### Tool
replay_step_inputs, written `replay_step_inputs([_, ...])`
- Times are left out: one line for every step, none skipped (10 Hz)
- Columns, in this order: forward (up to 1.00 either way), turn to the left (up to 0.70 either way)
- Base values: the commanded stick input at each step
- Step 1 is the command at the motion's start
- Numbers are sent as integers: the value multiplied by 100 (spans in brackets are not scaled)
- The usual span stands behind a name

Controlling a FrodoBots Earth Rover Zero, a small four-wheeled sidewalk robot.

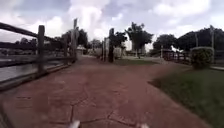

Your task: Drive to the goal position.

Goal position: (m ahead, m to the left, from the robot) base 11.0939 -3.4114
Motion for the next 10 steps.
replay_step_inputs([70,2])
replay_step_inputs([70,2])
replay_step_inputs([70,2])
replay_step_inputs([70,2])
replay_step_inputs([70,2])
replay_step_inputs([70,2])
replay_step_inputs([70,2])
replay_step_inputs([70,2])
replay_step_inputs([70,2])
replay_step_inputs([70,2])
